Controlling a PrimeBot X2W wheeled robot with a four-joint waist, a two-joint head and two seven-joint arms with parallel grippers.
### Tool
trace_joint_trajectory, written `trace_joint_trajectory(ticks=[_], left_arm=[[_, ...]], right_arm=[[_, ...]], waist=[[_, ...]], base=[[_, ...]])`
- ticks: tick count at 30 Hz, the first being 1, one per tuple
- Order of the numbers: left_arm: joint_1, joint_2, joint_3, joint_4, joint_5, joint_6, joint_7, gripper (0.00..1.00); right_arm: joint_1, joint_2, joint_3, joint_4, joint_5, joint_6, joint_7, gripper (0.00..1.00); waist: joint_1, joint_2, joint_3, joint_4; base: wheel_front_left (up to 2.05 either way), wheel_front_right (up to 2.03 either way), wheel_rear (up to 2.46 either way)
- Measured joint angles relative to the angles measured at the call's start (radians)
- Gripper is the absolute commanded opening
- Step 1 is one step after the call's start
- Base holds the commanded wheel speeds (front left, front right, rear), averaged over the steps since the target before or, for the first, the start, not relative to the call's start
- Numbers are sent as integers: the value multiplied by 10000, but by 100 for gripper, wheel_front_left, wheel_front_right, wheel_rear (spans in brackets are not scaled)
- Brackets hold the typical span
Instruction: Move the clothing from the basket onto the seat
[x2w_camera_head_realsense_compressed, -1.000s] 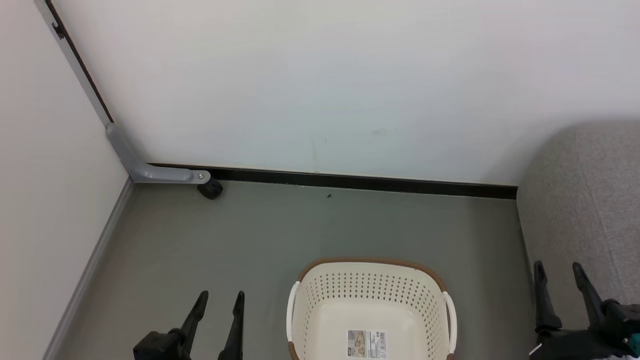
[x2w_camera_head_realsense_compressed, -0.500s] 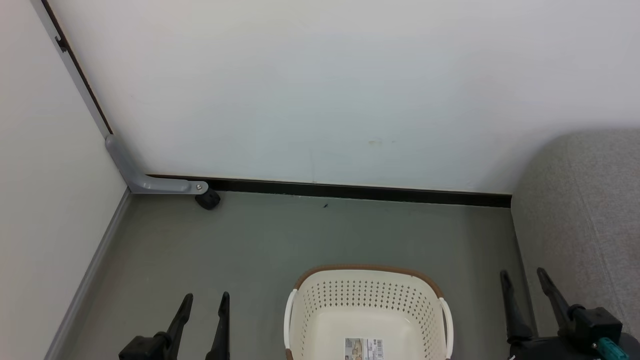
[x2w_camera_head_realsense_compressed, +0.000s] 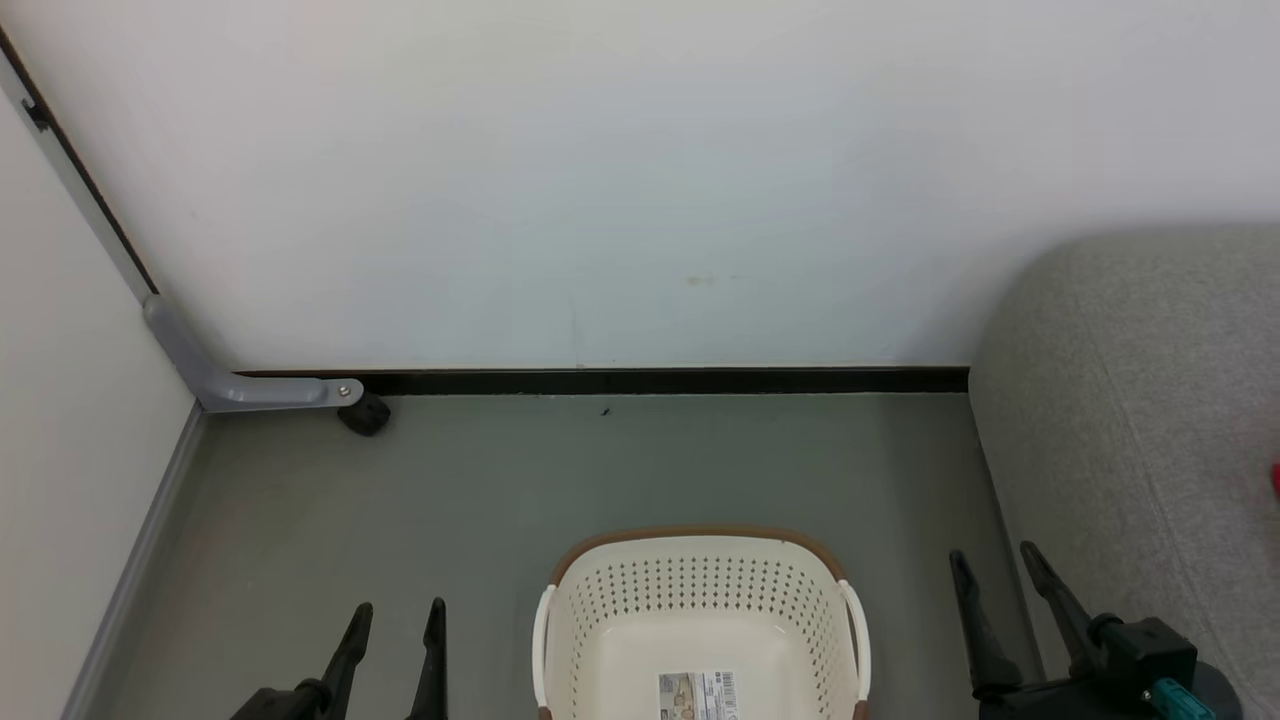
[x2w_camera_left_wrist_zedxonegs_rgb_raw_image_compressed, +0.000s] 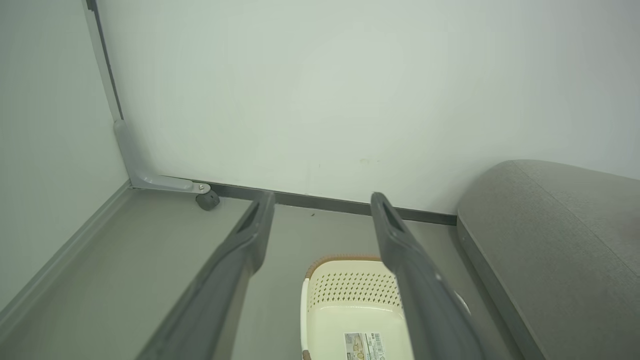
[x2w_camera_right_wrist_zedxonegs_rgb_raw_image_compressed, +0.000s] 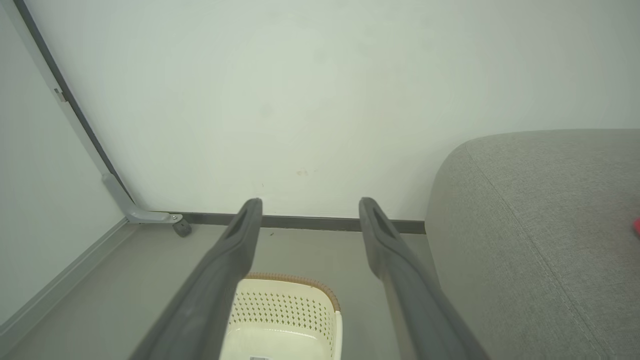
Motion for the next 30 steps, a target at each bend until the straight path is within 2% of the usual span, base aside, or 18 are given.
trace_joint_trajectory(ticks=[12,24,25,30], left_arm=[[-14,-4,-8,13,2,-19,-2,100],[-150,-59,-125,111,33,-184,-35,100],[-151,-52,-163,127,63,-217,-38,0],[131,-213,-303,560,113,-265,12,0]], right_arm=[[-1,0,408,-36,489,-330,0,100],[1,-2,387,-73,550,-533,0,100],[0,-2,387,-77,579,-568,0,0],[251,35,424,422,587,-573,10,0]], waist=[[0,0,183,-654],[0,0,226,-860],[0,0,224,-872],[0,0,222,-880]], base=[[0,0,0],[0,0,0],[0,0,0],[0,0,0]])
